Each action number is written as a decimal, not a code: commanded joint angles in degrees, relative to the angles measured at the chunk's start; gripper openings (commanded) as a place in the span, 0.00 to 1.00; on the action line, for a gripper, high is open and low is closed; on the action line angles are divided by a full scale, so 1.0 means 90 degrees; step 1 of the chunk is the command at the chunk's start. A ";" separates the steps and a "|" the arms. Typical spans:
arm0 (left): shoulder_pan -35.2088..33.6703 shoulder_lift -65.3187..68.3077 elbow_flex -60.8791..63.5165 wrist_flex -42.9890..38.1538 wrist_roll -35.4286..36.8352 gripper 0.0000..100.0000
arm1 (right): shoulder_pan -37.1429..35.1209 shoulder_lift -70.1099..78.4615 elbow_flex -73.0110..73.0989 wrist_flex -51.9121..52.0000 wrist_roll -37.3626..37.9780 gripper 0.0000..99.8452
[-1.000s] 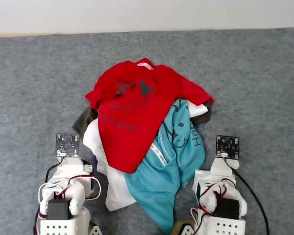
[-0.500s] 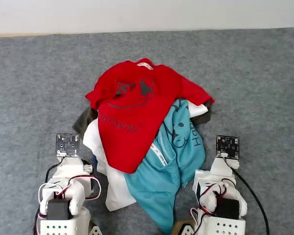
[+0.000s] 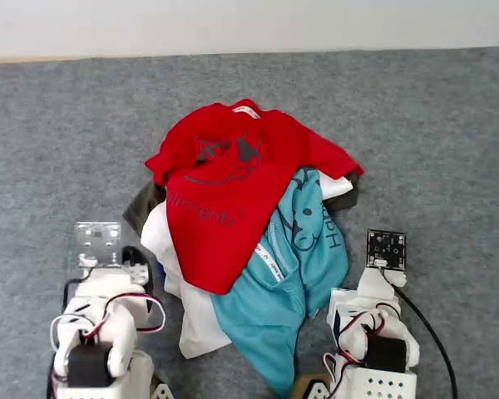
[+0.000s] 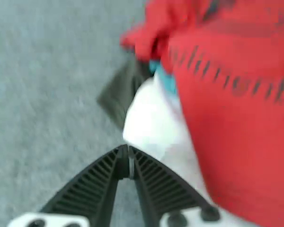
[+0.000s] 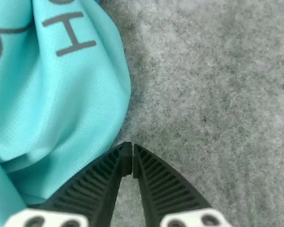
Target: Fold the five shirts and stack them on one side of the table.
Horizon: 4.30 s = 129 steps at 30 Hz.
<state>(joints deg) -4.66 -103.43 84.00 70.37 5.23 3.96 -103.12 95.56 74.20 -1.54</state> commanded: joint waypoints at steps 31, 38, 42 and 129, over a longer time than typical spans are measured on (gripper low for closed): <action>0.2774 0.9944 -0.8650 0.2852 -0.1328 0.01 | -0.0024 -0.0044 0.0098 0.0054 0.0059 0.01; 0.3145 1.0960 -0.9607 0.2842 -0.2188 0.01 | -0.0024 -0.0044 0.0098 0.0054 0.0059 0.01; 0.3429 1.1360 -0.9861 0.2891 -0.2247 0.05 | -0.0024 -0.0044 0.0098 0.0054 0.0059 0.01; -0.5558 0.8879 -0.8249 -0.1524 -0.4327 0.08 | -0.0024 -0.0044 0.0098 0.0054 0.0059 0.01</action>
<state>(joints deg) -54.95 -20.62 9.54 58.68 -29.85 3.96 -103.12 95.56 74.20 -1.54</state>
